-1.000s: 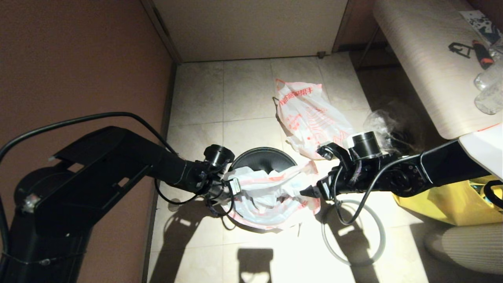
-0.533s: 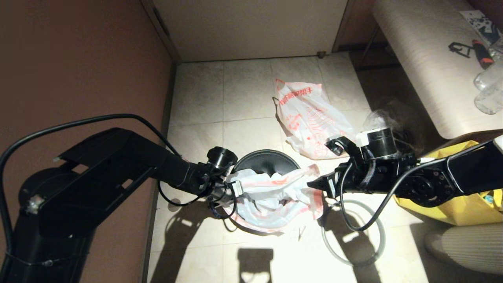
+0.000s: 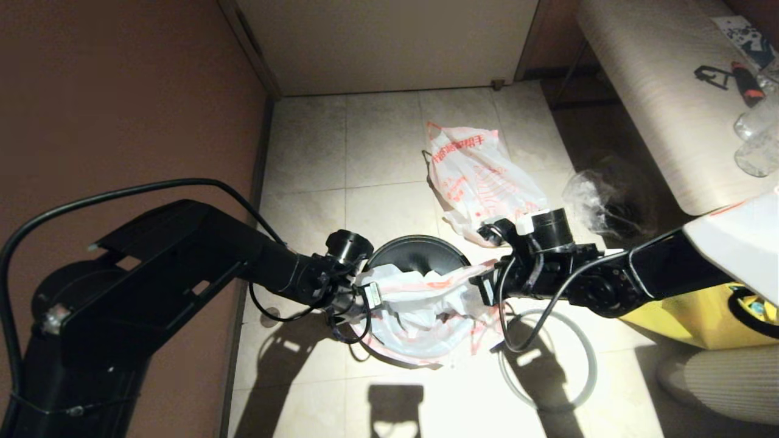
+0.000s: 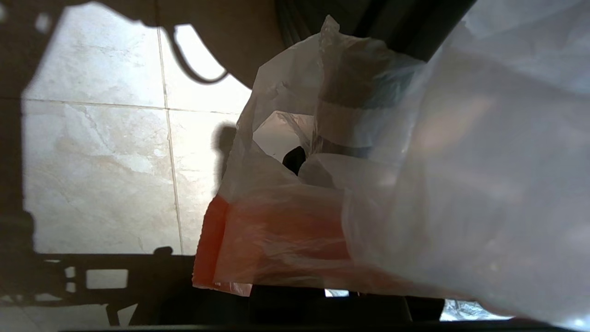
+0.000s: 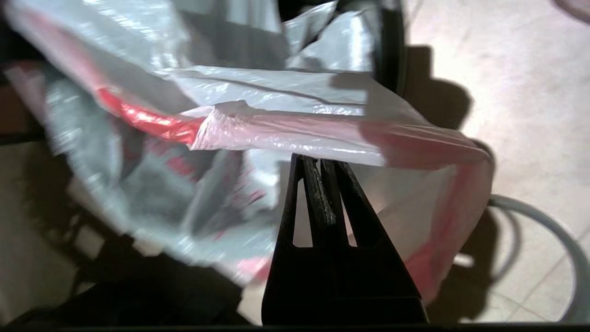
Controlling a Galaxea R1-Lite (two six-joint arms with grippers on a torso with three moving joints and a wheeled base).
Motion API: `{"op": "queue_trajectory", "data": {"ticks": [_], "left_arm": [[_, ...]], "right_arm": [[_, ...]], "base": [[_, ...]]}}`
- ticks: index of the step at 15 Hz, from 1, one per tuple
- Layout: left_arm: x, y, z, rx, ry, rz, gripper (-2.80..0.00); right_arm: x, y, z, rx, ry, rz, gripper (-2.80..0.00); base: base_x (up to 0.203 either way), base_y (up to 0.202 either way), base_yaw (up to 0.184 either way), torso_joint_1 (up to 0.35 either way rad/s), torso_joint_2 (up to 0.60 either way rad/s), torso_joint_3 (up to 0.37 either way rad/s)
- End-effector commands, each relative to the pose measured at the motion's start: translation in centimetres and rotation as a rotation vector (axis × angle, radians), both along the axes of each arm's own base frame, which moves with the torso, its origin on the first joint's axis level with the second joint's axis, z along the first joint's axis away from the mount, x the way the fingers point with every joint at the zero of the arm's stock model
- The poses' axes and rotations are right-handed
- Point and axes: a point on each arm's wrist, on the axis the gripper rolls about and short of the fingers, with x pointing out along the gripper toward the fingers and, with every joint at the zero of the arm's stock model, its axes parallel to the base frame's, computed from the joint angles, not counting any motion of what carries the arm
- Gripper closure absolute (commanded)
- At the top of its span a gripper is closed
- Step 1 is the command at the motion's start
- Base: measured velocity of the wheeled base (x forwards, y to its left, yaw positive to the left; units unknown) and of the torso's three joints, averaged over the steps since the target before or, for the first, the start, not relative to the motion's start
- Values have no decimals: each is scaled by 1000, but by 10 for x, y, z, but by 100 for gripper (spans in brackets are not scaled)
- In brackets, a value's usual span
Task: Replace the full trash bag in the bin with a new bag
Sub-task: Put the new garbage bag on the trash can
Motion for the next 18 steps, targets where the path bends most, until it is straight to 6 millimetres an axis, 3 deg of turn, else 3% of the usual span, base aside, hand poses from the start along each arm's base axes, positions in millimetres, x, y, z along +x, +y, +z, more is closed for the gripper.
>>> {"op": "queue_trajectory", "data": {"ticks": [1,6,9,14,18], "left_arm": [[-1,0,2,-3,-2,3,0],[0,0,0,0,1,5,0],[-1,0,-2,1,7,2,0],[-2,0,-5,7,16,-2,0],[-8,-2,-6,6,31,-49,0]], "right_arm": [[21,7,-31,-42,23,-40,0],[55,-4,-23,26,-205,-145,0],[61,-5,-39,-6,-174,-146,0],[94,-5,-28,26,-249,-176,0],[104,-2,-30,7,-200,-177,0]], "base": [[0,0,0,0,0,0],[0,0,0,0,0,0],[0,0,0,0,0,0],[0,0,0,0,0,0],[0,0,0,0,0,0]]}}
